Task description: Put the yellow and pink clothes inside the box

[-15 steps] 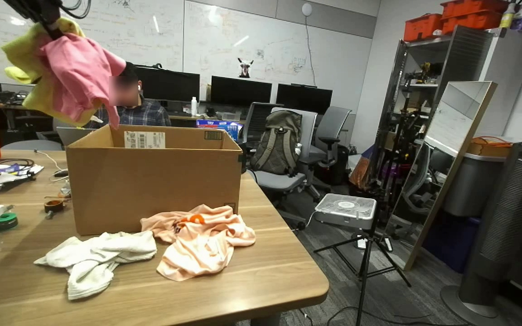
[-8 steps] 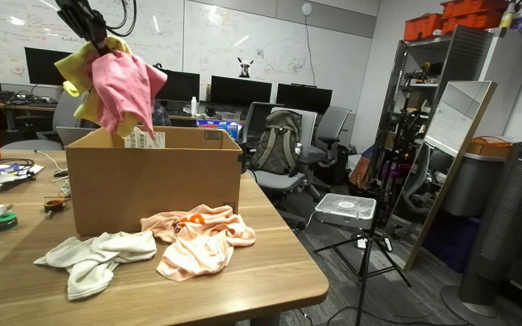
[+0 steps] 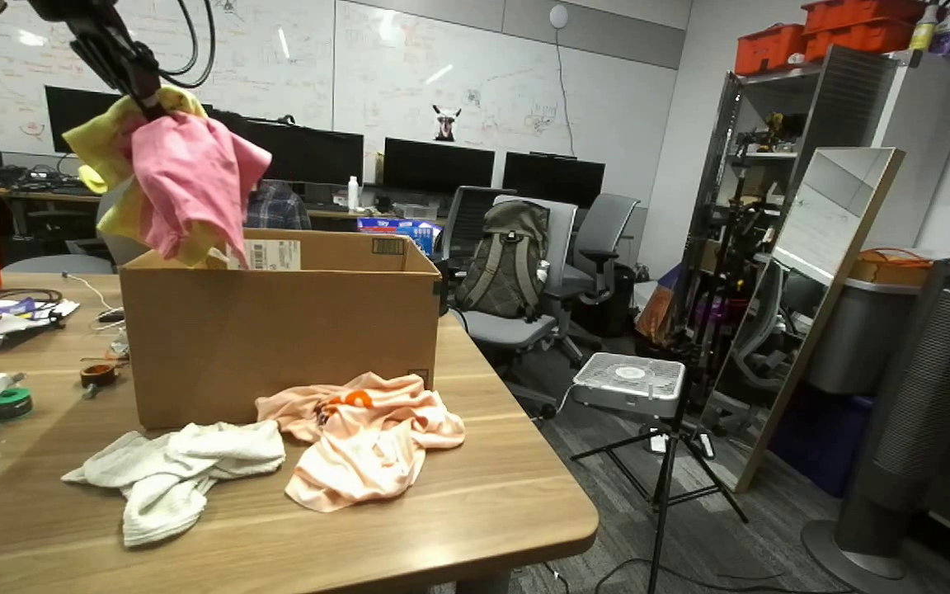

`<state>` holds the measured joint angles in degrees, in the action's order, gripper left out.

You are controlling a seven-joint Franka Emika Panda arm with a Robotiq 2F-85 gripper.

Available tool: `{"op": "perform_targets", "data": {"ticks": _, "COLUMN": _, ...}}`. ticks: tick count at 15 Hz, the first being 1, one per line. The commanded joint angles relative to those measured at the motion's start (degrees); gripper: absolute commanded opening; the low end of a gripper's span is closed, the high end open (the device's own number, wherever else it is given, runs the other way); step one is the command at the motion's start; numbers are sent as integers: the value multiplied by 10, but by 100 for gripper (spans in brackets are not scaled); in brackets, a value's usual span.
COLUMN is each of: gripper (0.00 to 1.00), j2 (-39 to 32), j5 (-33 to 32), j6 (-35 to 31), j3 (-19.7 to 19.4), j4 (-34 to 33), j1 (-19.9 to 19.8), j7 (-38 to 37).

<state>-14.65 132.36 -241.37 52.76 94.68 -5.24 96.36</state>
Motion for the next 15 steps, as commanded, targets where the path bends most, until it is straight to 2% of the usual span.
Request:
{"op": "perform_targets", "data": {"ticks": 1, "gripper": 6, "j2": -53, "j5": 23, "j6": -9, "j3": -35, "j4": -101, "j1": 86, "j7": 42}}
{"op": "perform_targets", "data": {"ticks": 4, "gripper": 6, "j2": -81, "j5": 19, "j6": 5, "j3": -50, "j4": -149, "j1": 124, "j7": 37}}
{"op": "perform_targets", "data": {"ticks": 9, "gripper": 6, "j2": -117, "j5": -4, "j6": 15, "j3": -105, "j4": -226, "j1": 167, "j7": -3}}
{"op": "perform_targets", "data": {"ticks": 11, "gripper": 6, "j2": -134, "j5": -3, "j6": 14, "j3": -128, "j4": -261, "j1": 177, "j7": -15}}
{"op": "perform_targets", "data": {"ticks": 12, "gripper": 6, "j2": -148, "j5": -17, "j6": 6, "j3": -120, "j4": -280, "j1": 172, "j7": -26}}
{"op": "perform_targets", "data": {"ticks": 15, "gripper": 6, "j2": -171, "j5": -26, "j6": 2, "j3": -129, "j4": -321, "j1": 176, "j7": -37}}
